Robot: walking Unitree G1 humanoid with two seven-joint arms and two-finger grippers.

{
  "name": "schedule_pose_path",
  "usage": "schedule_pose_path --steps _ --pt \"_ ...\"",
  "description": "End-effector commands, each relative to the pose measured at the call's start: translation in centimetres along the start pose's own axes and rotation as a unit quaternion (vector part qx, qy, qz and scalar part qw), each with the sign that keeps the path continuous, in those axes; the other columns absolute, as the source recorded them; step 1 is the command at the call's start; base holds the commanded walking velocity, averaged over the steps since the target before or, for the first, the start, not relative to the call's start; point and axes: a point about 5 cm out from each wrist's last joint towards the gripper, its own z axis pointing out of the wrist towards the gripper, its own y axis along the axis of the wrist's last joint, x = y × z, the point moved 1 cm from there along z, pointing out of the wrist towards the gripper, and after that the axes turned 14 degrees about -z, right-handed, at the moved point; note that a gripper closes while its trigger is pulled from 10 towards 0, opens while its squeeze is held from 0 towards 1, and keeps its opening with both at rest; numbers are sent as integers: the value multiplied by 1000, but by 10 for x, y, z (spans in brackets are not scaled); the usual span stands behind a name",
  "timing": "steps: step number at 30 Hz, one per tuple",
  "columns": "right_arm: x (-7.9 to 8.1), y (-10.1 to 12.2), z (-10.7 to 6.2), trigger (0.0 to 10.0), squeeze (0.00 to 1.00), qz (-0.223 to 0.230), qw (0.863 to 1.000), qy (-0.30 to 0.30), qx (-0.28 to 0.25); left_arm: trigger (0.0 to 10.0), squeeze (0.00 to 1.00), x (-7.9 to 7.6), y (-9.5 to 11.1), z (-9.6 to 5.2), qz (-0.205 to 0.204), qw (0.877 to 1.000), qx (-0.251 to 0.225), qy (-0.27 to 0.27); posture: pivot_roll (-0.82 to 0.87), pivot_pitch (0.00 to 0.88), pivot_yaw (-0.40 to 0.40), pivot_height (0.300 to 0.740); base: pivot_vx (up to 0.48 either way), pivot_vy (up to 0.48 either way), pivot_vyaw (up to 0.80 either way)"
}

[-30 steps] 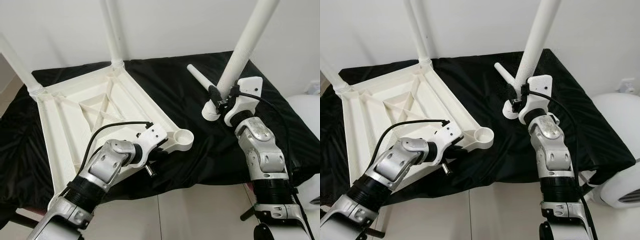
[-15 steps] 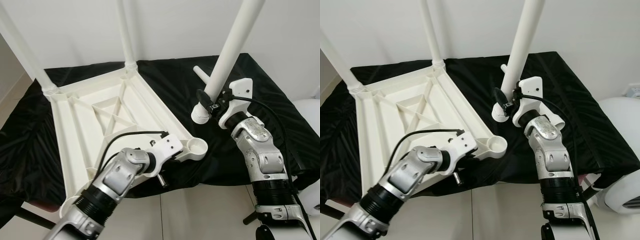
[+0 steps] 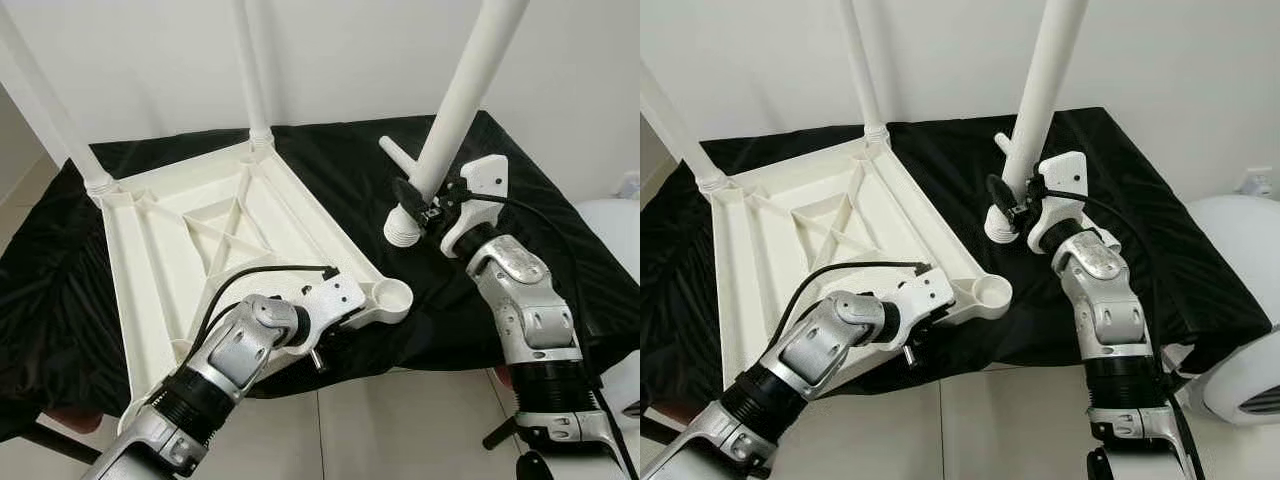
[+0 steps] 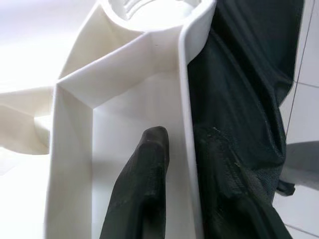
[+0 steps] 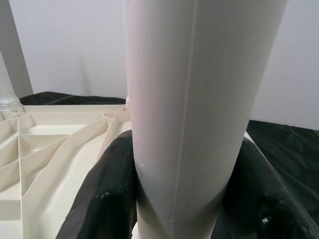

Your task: Building children table

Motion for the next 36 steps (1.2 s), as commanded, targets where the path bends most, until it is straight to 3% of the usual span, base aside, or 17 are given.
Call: schedule_pose_path --steps 1,11,21,33,34,35,36 --pt "1 4 -1 10000 0 2 1000 3 -15 10000 0 14 1 -2 -7 996 -11 87 -99 79 77 740 0 0 0" --pt "-3 3 -9 10000 0 17 1000 1 -20 10000 0 2 31 3 -17 995 -75 68 -102 70 79 740 0 0 0" --pt "-2 4 -10 10000 0 17 1000 5 -24 10000 0 -12 15 11 -20 997 -54 53 -103 66 76 740 0 0 0" --pt "-10 7 -13 10000 0 7 1000 -1 -24 10000 0 -4 8 13 -18 996 -37 79 -109 84 77 740 0 0 0" --pt "-10 7 -14 10000 0 6 1000 -2 -24 8431 0 -3 9 13 -15 996 -34 76 -112 87 82 740 0 0 0" --pt "-10 7 -14 10000 0 6 1000 -2 -24 8431 0 -3 9 13 -15 996 -34 76 -112 87 82 740 0 0 0" --pt "-10 8 -14 10000 0 6 1000 -2 -24 9647 0 -3 8 12 -12 996 -33 76 -112 87 83 740 0 0 0"
